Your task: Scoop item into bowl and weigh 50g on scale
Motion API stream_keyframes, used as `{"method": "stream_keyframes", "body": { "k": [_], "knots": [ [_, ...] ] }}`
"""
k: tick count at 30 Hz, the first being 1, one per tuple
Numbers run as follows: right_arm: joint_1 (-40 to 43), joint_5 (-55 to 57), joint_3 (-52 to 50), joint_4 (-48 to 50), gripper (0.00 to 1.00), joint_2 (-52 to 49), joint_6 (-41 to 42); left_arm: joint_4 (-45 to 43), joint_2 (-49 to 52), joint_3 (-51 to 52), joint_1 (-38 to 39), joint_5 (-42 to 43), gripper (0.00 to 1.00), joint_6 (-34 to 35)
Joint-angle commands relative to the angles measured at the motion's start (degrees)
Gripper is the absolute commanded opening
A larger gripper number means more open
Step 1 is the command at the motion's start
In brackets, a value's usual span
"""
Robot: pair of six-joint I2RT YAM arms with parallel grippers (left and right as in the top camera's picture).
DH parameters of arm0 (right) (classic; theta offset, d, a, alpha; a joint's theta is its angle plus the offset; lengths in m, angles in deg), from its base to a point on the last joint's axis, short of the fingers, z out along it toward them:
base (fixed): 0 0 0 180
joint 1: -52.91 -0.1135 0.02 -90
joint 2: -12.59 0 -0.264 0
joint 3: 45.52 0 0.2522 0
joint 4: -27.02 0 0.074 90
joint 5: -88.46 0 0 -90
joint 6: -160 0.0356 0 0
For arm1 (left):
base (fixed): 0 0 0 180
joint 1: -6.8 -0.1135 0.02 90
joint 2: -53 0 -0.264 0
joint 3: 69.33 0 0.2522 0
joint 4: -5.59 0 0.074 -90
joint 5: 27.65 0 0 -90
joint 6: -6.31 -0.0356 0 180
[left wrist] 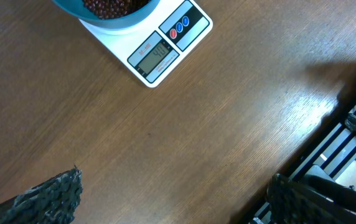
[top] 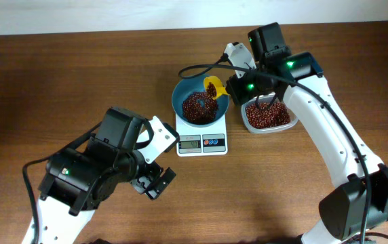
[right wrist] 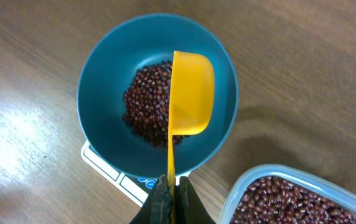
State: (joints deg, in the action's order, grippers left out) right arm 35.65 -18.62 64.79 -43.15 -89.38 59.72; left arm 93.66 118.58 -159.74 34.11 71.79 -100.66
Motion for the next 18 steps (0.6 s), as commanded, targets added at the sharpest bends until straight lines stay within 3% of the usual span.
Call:
{"method": "stream_keyframes", "body": {
  "k": [1,18],
  "knots": [
    [-0.1,1.1,1.9,-1.3,0.04,0.7,1.2,-0.1,0.1,0.2,-0.1,-0.2,0.99,-0.9],
    [-2.3,3.4,2.7,-1.8,0.04,0.6,3.8,-0.1,0.1,0.2,-0.1,-0.2,0.99,-0.9]
  ]
}}
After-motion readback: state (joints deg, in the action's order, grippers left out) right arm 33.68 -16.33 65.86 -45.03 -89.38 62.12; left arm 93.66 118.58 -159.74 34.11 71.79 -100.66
